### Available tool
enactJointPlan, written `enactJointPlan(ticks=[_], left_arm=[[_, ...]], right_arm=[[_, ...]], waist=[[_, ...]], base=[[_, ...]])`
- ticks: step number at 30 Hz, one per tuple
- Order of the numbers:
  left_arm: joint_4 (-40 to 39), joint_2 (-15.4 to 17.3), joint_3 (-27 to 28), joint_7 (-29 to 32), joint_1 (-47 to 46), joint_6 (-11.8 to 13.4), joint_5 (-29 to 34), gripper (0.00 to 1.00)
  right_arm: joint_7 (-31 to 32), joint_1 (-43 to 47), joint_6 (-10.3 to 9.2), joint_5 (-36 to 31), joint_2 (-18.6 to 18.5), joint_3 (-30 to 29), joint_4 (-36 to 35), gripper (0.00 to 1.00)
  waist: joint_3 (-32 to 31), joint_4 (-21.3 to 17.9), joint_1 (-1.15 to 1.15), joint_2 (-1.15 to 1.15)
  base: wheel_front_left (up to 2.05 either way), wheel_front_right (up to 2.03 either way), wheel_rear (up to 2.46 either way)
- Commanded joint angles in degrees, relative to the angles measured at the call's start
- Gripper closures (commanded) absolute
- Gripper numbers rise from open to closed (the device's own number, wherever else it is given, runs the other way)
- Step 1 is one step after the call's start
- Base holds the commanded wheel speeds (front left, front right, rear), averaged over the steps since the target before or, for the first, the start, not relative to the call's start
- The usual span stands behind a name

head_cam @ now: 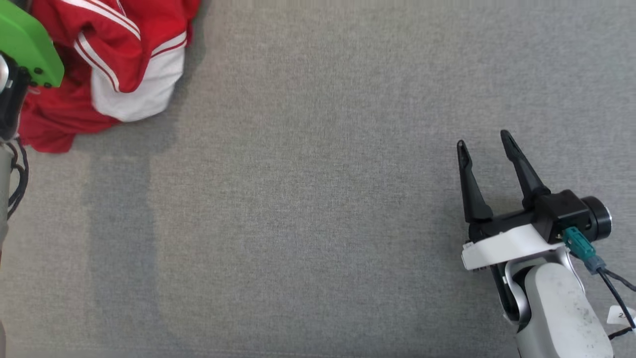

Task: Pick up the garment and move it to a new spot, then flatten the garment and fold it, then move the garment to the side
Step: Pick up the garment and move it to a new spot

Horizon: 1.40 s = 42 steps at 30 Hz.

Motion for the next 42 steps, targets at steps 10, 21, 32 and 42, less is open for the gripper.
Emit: enactJointPlan(ticks=[10, 21, 32, 42], left_arm=[[-10.11, -2.87, -7.94, 3.05, -3.85, -0.12, 0.17, 1.0], [-18.66, -16.88, -13.39, -0.1, -2.61, 0.09, -6.15, 1.0], [-11.1, -21.17, -14.7, -15.25, 14.15, 2.94, -10.37, 1.0], [7.02, -18.92, -11.72, -23.69, 17.56, 3.81, -9.99, 0.62]], right_arm=[[-0.03, 4.18, -0.08, 4.58, -0.17, -1.03, 2.14, 0.0], [-0.03, 5.64, -0.08, 7.09, -0.19, -1.99, 2.95, 0.0], [-0.03, 3.34, -0.08, 7.75, -0.15, -4.22, 1.99, 0.0], [-0.03, 2.1, -0.08, 7.01, -0.16, -4.3, 1.79, 0.0]], waist=[[-14.36, -7.1, 0.0, 0.0], [-14.66, -14.62, 0.0, 0.0], [-7.67, -17.7, 0.0, 0.0], [-4.57, -16.6, 0.0, 0.0]], base=[[0.0, 0.0, 0.0], [0.0, 0.0, 0.0], [0.0, 0.0, 0.0], [0.0, 0.0, 0.0]])
